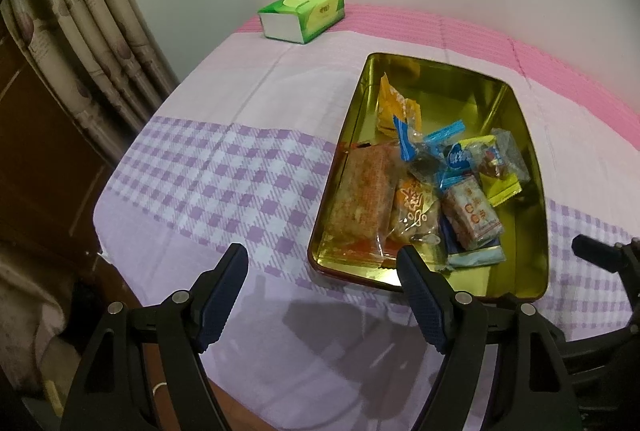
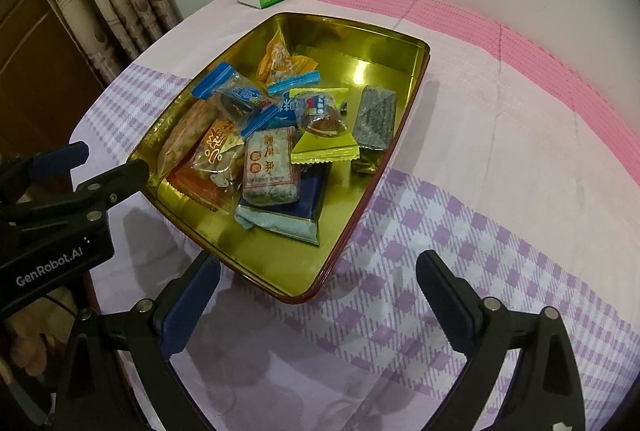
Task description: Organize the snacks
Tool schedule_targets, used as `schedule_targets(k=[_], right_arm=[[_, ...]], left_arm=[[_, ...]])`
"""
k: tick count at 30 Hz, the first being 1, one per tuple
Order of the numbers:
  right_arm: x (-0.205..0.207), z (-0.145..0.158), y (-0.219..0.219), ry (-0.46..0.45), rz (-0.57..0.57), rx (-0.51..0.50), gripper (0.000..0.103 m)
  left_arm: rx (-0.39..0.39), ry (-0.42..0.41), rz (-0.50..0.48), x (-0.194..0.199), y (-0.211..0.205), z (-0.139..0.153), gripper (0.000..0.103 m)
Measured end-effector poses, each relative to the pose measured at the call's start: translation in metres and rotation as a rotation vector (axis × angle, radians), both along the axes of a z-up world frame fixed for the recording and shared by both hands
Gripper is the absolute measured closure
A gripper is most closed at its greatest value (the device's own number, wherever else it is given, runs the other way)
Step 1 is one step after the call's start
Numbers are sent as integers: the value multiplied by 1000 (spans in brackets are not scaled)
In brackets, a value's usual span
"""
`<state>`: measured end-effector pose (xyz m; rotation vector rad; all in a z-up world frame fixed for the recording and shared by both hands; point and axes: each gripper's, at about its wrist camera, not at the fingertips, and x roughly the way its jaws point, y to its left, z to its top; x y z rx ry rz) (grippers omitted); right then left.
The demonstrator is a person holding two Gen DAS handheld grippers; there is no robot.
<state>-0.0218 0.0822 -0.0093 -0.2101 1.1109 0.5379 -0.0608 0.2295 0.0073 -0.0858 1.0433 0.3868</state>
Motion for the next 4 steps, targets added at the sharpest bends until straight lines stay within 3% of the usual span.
schedule_targets(k=[4], right_arm=[[1, 1, 1, 0, 2, 0, 6]], left_arm=[[-1, 1, -3, 1, 0, 1, 26]])
